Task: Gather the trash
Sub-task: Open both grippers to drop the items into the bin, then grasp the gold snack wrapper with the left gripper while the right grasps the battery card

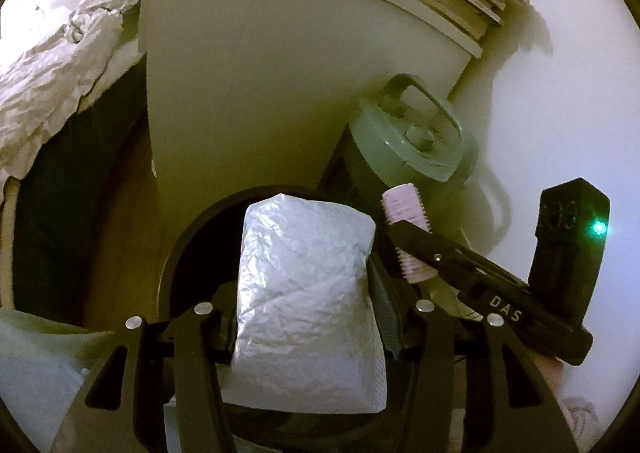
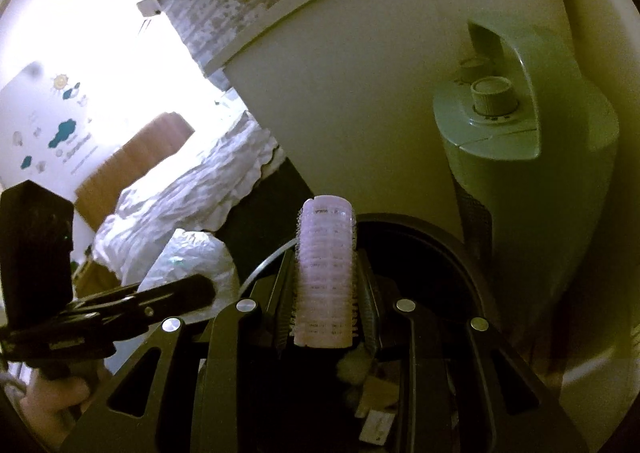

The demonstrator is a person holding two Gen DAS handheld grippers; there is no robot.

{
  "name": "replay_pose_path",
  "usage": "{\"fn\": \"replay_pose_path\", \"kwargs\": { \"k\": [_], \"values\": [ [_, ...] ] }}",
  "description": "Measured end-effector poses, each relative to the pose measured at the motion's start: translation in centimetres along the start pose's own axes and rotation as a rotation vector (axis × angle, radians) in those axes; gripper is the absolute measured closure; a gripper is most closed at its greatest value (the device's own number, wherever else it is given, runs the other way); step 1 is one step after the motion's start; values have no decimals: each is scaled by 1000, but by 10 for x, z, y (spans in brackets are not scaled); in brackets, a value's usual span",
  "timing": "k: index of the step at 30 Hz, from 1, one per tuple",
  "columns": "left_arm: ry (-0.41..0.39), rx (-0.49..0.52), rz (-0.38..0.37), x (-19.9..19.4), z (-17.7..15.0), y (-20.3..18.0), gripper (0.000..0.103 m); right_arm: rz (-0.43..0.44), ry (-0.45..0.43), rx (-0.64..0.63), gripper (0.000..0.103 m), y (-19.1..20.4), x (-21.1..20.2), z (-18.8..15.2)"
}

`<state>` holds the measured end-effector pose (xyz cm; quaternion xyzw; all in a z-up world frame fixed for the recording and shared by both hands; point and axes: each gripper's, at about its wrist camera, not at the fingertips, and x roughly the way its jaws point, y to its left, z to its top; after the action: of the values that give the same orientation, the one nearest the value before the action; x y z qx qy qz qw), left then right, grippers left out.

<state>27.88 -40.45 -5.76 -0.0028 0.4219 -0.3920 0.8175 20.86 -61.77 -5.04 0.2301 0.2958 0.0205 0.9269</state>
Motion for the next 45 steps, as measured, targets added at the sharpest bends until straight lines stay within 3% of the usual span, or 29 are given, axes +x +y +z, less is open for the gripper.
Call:
{"fn": "replay_pose_path", "kwargs": {
  "k": [2,4,6,13,19,24,28,30,32,35,37,40,42,45],
  "values": [
    [3,2,6,-1,1,0,39,-8,-8,5,70,0,-2,-1],
    [-7,11,13,-5,2,-1,22,-8,-22,12,42,0,-9,-2],
    [-40,29,15,-12,3,-3,10,-6,-58,30,31,-2,-14,-2],
    [-46,52,13,-35,5,-3,10,-14,-72,45,28,-3,-15,-1],
    [-62,25,25,-81,-11,14,10,-18,-59,21,25,4,-15,-6],
    [-61,-26,42,-144,-55,48,10,16,-36,-55,25,26,-29,-23],
    [-33,-33,118,-179,-97,74,10,146,-6,-138,20,65,-58,-46],
    [3,-20,183,-190,-123,85,10,233,34,-207,19,98,-71,-64],
    [30,-11,212,-196,-141,94,10,291,129,-304,18,135,-73,-86],
    [53,20,235,-199,-159,97,10,245,286,-499,18,190,-60,-120],
    [60,53,257,-196,-165,96,11,234,355,-558,18,211,-51,-133],
    [74,99,310,-187,-172,95,15,175,440,-623,18,236,-32,-148],
    [90,96,307,-182,-175,97,41,121,482,-649,17,246,-18,-153],
    [83,101,322,-176,-178,100,51,65,492,-664,20,257,-8,-154]
  ]
}}
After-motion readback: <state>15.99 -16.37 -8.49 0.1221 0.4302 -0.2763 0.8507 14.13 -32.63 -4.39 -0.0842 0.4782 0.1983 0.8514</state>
